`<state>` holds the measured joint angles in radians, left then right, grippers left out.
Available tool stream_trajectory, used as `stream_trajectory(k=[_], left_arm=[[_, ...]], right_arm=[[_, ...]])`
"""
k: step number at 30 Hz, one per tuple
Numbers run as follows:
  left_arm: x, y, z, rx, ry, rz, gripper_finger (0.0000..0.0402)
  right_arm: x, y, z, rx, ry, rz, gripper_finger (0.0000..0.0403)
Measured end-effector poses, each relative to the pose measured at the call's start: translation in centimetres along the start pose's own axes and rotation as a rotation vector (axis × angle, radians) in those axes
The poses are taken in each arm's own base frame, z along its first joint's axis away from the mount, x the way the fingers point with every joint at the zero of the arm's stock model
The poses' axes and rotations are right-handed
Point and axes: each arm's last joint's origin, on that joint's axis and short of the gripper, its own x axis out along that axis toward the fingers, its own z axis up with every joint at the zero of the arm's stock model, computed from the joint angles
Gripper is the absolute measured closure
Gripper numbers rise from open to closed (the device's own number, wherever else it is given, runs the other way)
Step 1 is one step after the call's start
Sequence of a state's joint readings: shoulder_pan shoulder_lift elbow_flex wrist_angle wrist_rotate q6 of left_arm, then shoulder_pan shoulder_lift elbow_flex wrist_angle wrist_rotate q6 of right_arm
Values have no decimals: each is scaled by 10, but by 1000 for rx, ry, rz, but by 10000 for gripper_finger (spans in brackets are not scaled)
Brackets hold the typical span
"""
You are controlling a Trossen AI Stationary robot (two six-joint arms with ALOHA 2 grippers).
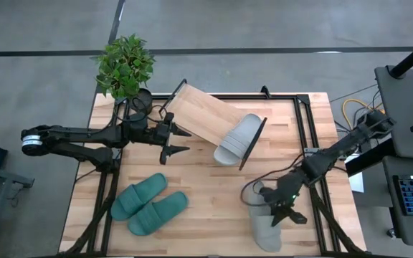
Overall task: Pick and place slides into the shelf
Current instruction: Put the gray slide on the shelf
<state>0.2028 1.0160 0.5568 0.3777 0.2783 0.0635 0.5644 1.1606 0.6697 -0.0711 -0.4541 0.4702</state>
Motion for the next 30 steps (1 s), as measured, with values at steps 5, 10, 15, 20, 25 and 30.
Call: stream_trajectory(k=[5, 10, 15, 20, 25, 30], left_arm=[[0, 0, 0, 1, -3, 1, 180], [0, 0, 1, 1, -5, 0, 180], [0, 0, 1, 2, -7, 1, 180], [-2, 1, 3, 5, -14, 57, 180], [-10, 0, 10, 8, -44, 81, 180], [-29, -5, 20, 13, -63, 82, 180]], right_arm=[[-31, 24, 22, -178, -187, -29, 393], [-53, 38, 38, -373, -363, -209, 394], [-68, 29, 55, -388, -514, -615, 394], [-88, 15, 75, -286, -623, -803, 394], [-112, 6, 99, -262, -689, -805, 394], [-141, -10, 127, -226, -730, -785, 394]])
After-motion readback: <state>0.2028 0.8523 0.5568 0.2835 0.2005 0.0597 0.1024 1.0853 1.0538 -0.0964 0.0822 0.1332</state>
